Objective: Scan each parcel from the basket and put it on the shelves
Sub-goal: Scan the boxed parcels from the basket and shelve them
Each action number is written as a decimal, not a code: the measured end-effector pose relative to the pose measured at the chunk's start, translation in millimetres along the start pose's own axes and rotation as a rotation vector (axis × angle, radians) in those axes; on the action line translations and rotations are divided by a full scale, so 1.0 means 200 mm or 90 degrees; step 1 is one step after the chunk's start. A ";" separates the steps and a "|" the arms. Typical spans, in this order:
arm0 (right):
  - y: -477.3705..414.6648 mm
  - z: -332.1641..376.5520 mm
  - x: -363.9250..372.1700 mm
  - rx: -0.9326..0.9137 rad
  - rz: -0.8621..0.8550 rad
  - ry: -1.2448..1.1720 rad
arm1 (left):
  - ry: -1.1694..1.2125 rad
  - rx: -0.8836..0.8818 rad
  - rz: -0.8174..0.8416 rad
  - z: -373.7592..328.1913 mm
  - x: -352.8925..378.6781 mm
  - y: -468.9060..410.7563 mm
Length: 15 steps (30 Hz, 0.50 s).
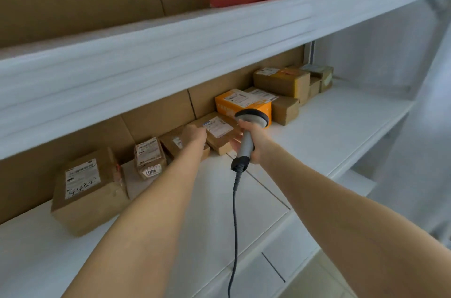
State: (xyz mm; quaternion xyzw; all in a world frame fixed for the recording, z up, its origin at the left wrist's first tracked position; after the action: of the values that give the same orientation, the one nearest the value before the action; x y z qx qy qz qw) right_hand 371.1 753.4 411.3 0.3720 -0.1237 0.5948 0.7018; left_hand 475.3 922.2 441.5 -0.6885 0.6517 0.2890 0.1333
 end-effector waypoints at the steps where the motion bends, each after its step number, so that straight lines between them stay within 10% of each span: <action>1: 0.05 0.05 -0.07 -0.013 -0.005 -0.012 | 0.004 0.009 0.037 -0.08 0.11 0.05; 15: 1.24 0.42 -1.58 -0.205 -0.281 -0.160 | -0.151 0.209 0.314 -0.67 1.58 1.25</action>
State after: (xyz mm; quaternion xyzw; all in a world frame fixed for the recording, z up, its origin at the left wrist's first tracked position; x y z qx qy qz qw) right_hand 81.9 465.6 367.5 0.3446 -0.2185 0.3498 0.8433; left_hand 256.6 559.2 415.6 -0.4405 0.8170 0.2818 0.2431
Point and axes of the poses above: each hand's wrist, its own y-axis away from the middle knuckle, its own x-axis out of the palm, z = x × y, the point moved 10 cm from there along -y, towards the middle knuckle, and after that the axes turned 9 degrees about z, right-handed, at the moved point
